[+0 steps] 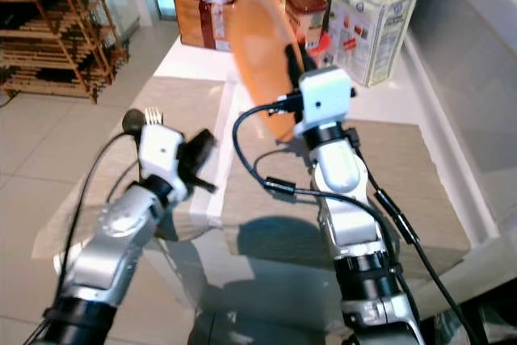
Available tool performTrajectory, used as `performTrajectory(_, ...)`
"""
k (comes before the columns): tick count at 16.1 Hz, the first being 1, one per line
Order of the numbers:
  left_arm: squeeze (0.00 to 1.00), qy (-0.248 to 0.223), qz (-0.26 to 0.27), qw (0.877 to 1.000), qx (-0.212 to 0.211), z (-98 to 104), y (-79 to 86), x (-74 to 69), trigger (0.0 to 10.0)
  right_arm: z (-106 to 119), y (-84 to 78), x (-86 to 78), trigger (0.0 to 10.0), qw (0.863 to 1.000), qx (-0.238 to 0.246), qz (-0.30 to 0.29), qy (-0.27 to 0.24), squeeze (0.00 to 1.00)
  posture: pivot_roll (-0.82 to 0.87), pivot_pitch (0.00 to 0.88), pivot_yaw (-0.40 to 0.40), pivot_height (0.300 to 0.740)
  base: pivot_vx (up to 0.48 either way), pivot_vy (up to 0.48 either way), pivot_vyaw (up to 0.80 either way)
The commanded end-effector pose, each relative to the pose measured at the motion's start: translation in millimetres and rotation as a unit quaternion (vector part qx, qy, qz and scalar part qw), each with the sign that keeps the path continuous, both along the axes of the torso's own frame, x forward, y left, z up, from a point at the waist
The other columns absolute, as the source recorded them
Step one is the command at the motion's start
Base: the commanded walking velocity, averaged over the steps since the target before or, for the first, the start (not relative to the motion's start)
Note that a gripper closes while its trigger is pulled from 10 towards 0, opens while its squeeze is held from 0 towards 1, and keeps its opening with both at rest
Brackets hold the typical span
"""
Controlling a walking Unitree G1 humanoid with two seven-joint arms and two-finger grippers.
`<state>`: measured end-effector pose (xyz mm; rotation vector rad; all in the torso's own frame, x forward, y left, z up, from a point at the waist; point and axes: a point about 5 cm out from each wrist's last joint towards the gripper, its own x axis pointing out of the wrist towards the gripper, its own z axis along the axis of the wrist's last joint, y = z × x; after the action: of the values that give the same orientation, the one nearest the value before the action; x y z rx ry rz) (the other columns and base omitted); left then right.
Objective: Setting the table
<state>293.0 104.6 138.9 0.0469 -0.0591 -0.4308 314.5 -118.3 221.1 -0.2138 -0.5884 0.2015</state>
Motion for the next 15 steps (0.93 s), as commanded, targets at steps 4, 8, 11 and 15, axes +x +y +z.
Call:
performTrajectory(4,0.00,0.023,0.015,0.999,0.020,-8,8.1,-12.9,10.0,37,2.1,-6.5,0.0,0.991,-0.023,-0.037,-0.127,0.00,-0.03,0.000,0.043,0.740,0.000,0.000,0.00)
performTrajectory(8,0.00,0.069,0.053,0.995,0.038,-34,33.0,-25.8,10.0,44,-1.5,-4.0,0.0,0.989,-0.020,-0.046,-0.140,0.00,-0.02,0.000,0.040,0.740,0.000,0.000,0.00)
performTrajectory(11,0.00,0.079,0.084,0.993,0.030,-39,40.8,-33.5,10.0,45,-7.3,-0.6,0.0,0.988,-0.025,-0.058,-0.143,0.00,-0.01,0.000,0.036,0.740,0.000,0.000,0.00)
performTrajectory(15,0.00,0.056,0.078,0.995,0.017,-27,33.3,-30.6,10.0,42,-4.2,-0.6,0.0,0.988,-0.030,-0.052,-0.141,0.00,-0.01,0.000,0.035,0.740,-0.084,0.000,0.00)
